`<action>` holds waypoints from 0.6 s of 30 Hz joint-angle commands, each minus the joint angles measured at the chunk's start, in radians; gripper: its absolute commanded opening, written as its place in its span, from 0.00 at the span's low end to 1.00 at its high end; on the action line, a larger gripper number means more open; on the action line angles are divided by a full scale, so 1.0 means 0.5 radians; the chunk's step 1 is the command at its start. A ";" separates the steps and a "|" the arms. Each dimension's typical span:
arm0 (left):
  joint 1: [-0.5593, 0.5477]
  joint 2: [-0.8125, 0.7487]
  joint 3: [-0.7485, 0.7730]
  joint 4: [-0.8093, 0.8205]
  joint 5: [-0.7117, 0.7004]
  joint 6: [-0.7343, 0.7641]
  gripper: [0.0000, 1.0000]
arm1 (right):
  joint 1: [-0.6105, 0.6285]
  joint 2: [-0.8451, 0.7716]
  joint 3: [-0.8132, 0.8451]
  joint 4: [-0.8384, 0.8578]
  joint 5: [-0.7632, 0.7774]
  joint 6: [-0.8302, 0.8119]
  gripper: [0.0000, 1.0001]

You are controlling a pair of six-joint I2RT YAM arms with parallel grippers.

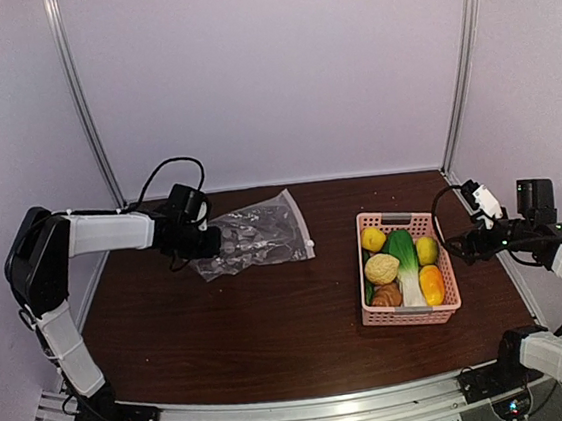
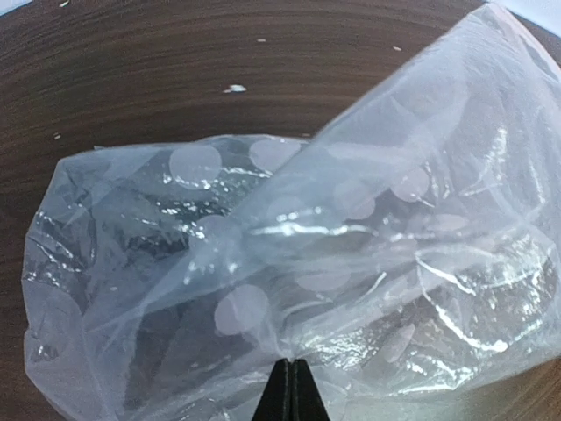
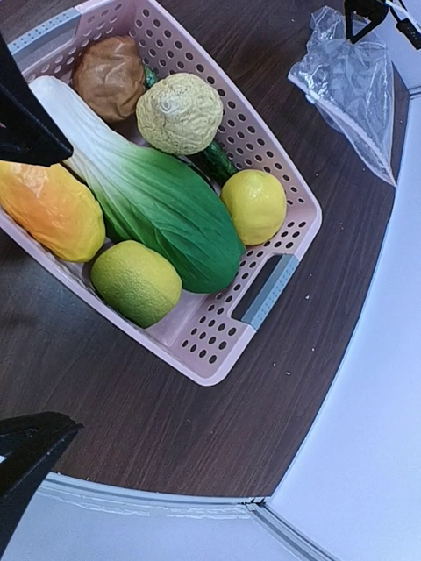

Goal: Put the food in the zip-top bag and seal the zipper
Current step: Adjust the zipper food storage bag at the center of the board.

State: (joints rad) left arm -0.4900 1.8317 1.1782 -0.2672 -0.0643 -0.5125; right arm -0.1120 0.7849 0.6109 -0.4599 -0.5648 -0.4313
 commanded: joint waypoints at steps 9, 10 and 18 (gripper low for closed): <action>-0.518 -0.400 -0.267 -0.072 0.077 0.474 0.00 | -0.012 -0.084 0.035 -0.025 -0.149 -0.027 0.99; -0.517 -0.473 -0.287 -0.188 0.001 0.531 0.00 | -0.012 -0.083 0.039 -0.025 -0.152 -0.024 0.99; -0.253 -0.652 0.036 -0.761 -1.015 0.633 0.53 | -0.012 -0.063 0.044 -0.024 -0.194 -0.019 0.99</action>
State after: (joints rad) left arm -0.6769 1.4994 1.0687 -0.5152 -0.3580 -0.2131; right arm -0.1120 0.7513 0.6109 -0.4614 -0.6350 -0.4416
